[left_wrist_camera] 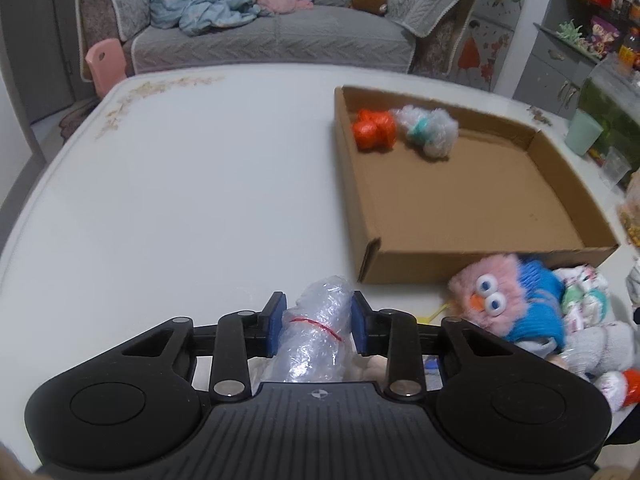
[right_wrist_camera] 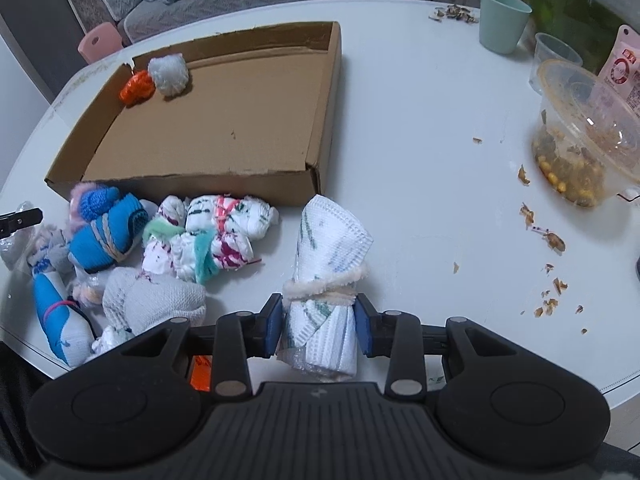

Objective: Organize objects
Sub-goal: 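Place both held bundles into the tray and open both grippers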

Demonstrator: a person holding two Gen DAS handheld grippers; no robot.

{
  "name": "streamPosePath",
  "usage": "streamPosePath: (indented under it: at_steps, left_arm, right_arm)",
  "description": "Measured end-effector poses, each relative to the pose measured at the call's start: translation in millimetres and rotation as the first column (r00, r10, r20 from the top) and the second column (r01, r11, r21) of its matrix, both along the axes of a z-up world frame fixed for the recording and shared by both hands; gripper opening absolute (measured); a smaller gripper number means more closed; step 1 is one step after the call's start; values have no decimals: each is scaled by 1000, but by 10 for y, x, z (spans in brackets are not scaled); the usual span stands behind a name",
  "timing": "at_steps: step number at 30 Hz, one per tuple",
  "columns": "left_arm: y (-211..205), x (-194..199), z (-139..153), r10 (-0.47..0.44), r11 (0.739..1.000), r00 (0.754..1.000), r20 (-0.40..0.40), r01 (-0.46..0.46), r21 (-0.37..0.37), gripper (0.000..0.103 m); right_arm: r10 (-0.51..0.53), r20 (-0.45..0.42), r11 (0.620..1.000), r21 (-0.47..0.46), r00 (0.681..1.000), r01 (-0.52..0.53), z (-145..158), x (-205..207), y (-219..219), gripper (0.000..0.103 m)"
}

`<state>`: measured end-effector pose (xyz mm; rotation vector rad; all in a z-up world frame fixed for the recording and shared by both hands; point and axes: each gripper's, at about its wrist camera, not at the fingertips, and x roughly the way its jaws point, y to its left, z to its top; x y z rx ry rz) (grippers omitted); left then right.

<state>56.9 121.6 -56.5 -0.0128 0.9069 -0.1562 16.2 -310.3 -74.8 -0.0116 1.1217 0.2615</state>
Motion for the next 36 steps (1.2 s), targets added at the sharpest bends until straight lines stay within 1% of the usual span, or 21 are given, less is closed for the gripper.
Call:
streamPosePath:
  at_steps: [4, 8, 11, 13, 14, 16, 19, 21, 24, 27, 32, 34, 36]
  left_arm:
    - [-45, 40, 259, -7, 1000, 999, 43, 7, 0, 37]
    - [-192, 220, 584, -20, 1000, 994, 105, 20, -4, 36]
    - [-414, 418, 774, -47, 999, 988, 149, 47, 3, 36]
    - [-595, 569, 847, -65, 998, 983, 172, 63, 17, 36]
    - [-686, 646, 861, -72, 997, 981, 181, 69, 25, 36]
    - [-840, 807, 835, -77, 997, 979, 186, 74, 23, 36]
    - [-1030, 1025, 683, -66, 998, 983, 174, 63, 19, 36]
    - [-1117, 1142, 535, -60, 998, 985, 162, 57, 19, 36]
    - [-1147, 1249, 305, -22, 1000, 989, 146, 22, 7, 36]
    - [-1105, 1336, 103, 26, 1000, 991, 133, -27, 4, 36]
    - [-1040, 1377, -53, 65, 998, 988, 139, -67, 9, 37]
    - [-1013, 1385, -83, 74, 997, 987, 145, -78, 18, 37]
    - [-987, 1390, -110, 84, 996, 985, 153, -87, 10, 37]
  right_arm:
    - [-9, 55, 999, 32, 998, 7, 242, 72, -35, 33]
    - [16, 146, 996, 85, 989, -29, 559, 294, 61, 33]
    - [67, 229, 988, 119, 971, -96, 792, 525, 240, 33]
    - [108, 273, 977, 148, 956, -153, 926, 716, 408, 33]
    - [133, 293, 967, 171, 947, -189, 990, 827, 518, 33]
    - [179, 318, 942, 219, 931, -256, 1012, 1002, 714, 33]
    - [249, 317, 905, 261, 915, -337, 914, 1292, 1061, 33]
    - [274, 276, 891, 289, 921, -352, 720, 1502, 1257, 33]
    - [309, 217, 881, 302, 926, -364, 448, 1676, 1467, 33]
    - [352, 173, 881, 271, 920, -388, 266, 1759, 1642, 33]
    - [381, 132, 876, 265, 915, -403, 116, 1893, 1801, 33]
    - [390, 124, 873, 265, 913, -409, 116, 1884, 1802, 33]
    - [393, 114, 869, 277, 913, -409, 67, 1892, 1804, 33]
